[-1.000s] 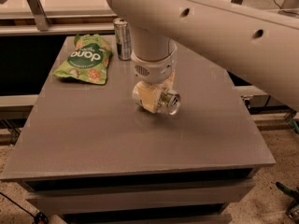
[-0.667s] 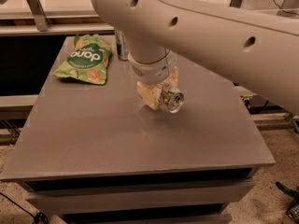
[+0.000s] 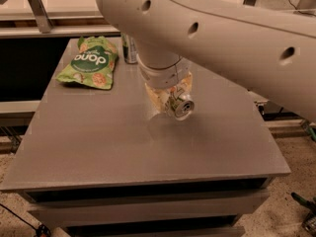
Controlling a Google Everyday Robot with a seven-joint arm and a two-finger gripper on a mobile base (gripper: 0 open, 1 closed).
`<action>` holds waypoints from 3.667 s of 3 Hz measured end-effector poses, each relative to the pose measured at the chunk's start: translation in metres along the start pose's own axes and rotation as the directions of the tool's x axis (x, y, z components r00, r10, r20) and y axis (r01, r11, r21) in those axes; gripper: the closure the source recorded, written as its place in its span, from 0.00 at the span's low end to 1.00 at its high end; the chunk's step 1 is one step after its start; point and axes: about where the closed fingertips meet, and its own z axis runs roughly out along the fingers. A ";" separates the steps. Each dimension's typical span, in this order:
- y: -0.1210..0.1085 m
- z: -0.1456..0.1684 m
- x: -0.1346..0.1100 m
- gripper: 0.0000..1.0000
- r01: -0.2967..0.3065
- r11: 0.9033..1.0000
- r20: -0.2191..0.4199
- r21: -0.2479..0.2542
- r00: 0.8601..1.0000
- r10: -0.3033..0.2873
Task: Place 7up can upright
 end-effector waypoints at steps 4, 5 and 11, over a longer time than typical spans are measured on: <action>0.030 -0.007 -0.003 1.00 -0.417 0.906 -0.021 -0.074 0.909 0.417; 0.045 0.000 -0.013 1.00 -0.626 0.777 0.033 -0.068 0.777 0.629; 0.025 0.016 0.028 1.00 -0.926 0.374 0.278 -0.042 0.349 0.895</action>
Offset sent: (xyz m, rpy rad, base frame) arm 0.0111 -0.0172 0.0079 0.0448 -0.0970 -0.2935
